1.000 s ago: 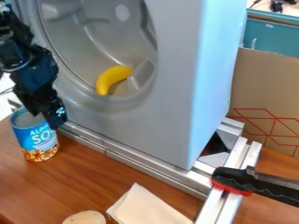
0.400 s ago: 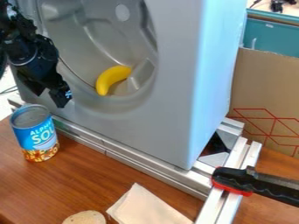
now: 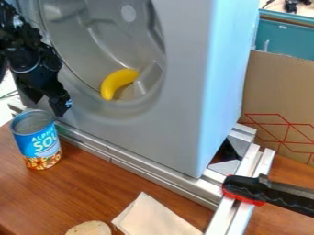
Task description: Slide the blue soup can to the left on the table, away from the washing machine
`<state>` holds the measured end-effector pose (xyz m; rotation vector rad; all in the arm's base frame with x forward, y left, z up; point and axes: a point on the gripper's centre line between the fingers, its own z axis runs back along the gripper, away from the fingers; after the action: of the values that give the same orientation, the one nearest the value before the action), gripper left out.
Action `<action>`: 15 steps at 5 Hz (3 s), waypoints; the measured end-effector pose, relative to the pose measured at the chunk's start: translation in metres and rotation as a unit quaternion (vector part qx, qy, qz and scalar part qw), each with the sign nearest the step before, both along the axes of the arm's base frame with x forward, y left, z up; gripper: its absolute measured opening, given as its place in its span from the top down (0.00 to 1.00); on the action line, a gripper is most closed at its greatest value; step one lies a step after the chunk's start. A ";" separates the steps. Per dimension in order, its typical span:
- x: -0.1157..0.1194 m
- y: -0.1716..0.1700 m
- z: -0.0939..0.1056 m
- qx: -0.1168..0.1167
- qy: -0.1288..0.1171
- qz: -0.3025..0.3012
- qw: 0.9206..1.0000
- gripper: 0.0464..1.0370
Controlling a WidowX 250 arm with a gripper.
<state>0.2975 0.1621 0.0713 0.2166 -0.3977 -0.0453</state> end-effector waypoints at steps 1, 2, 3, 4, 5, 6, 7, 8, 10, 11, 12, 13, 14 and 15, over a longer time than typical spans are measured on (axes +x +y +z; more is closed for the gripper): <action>0.003 0.004 -0.011 -0.014 0.004 -0.009 1.000 0.03; 0.003 0.010 -0.015 -0.015 -0.003 -0.003 1.000 0.03; 0.003 0.018 -0.021 -0.006 0.003 -0.004 1.000 0.03; -0.006 0.040 -0.023 -0.008 0.015 0.013 1.000 0.03; -0.017 0.044 -0.026 -0.012 0.034 0.014 0.999 0.03; -0.043 0.048 -0.029 -0.031 0.056 0.033 0.997 0.03; -0.065 0.043 -0.029 -0.051 0.058 0.049 0.996 0.03; -0.083 0.028 -0.038 -0.062 0.072 0.048 0.994 0.03; -0.096 0.014 -0.035 -0.065 0.069 0.058 0.994 0.03; -0.094 0.013 -0.028 -0.069 0.061 0.060 0.994 0.03; -0.085 0.009 -0.007 -0.077 0.033 0.041 0.996 0.03; -0.093 -0.004 -0.002 -0.112 0.061 -0.006 0.992 0.03; -0.113 -0.011 0.003 -0.112 0.114 -0.032 0.987 0.03; -0.141 -0.022 0.004 -0.079 0.149 -0.029 0.985 0.03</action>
<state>0.1566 0.1399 0.0755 0.0390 -0.1080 -0.1019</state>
